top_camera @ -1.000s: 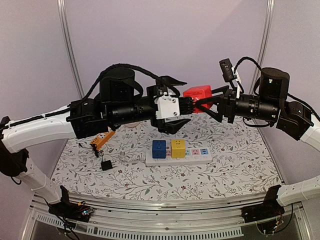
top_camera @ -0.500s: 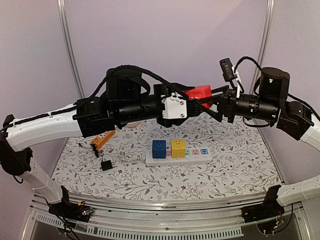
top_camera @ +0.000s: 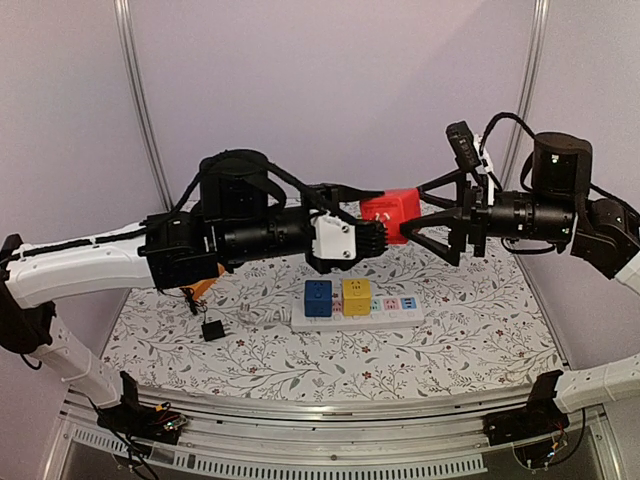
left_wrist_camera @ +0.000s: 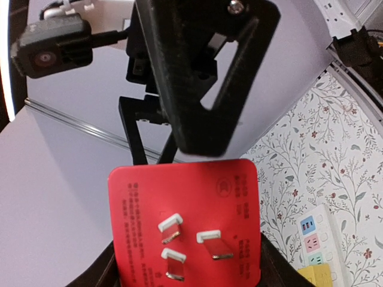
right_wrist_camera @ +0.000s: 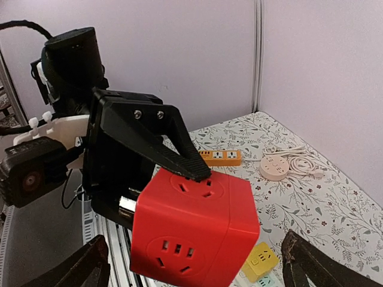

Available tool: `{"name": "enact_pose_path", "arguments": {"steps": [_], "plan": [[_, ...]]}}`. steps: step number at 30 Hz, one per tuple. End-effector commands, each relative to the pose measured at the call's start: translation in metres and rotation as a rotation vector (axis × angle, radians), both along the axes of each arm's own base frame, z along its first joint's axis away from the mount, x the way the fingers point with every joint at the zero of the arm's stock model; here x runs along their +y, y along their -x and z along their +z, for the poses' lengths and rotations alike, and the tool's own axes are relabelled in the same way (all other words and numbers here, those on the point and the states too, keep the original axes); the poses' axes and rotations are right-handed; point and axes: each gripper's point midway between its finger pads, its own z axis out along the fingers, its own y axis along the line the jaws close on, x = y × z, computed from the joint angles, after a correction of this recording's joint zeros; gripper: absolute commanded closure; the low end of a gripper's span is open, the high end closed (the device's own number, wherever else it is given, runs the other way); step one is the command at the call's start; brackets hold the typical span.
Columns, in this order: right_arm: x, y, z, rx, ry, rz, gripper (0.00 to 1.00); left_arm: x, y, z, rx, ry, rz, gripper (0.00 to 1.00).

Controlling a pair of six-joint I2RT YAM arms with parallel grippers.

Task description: Insert the plug

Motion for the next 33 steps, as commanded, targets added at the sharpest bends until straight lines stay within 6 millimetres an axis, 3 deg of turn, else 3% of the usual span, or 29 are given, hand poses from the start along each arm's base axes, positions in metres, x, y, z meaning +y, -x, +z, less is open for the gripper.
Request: {"name": "enact_pose_path", "arguments": {"steps": [1, 4, 6, 9, 14, 22, 27, 30, 33], "plan": [[-0.027, 0.049, 0.017, -0.197, 0.057, 0.171, 0.01, 0.016, 0.053, 0.030, -0.030, 0.106, -0.205, 1.00], [-0.032, 0.079, 0.030, -0.253, 0.011, 0.307, 0.01, 0.026, 0.091, 0.025, -0.129, 0.110, -0.347, 1.00], [-0.027, 0.086, 0.032, -0.223, -0.008, 0.358, 0.01, 0.028, 0.110, 0.028, -0.209, 0.140, -0.429, 1.00], [-0.018, 0.090, 0.030, -0.162, -0.021, 0.424, 0.01, 0.027, 0.123, 0.045, -0.311, 0.215, -0.492, 1.00], [-0.009, 0.096, 0.047, -0.082, -0.088, 0.481, 0.01, 0.024, 0.146, 0.045, -0.541, 0.283, -0.623, 1.00], [-0.002, 0.109, 0.048, 0.057, -0.115, 0.595, 0.01, 0.007, 0.146, 0.046, -0.601, 0.291, -0.655, 1.00], [-0.020, 0.129, 0.041, 0.071, -0.080, 0.633, 0.01, 0.003, 0.141, 0.046, -0.585, 0.274, -0.630, 1.00], [-0.024, 0.125, 0.036, 0.064, -0.051, 0.581, 0.01, 0.001, 0.140, 0.046, -0.584, 0.270, -0.626, 1.00], [-0.016, 0.125, 0.029, 0.088, -0.038, 0.606, 0.01, -0.001, 0.138, 0.046, -0.581, 0.270, -0.619, 1.00]]}}
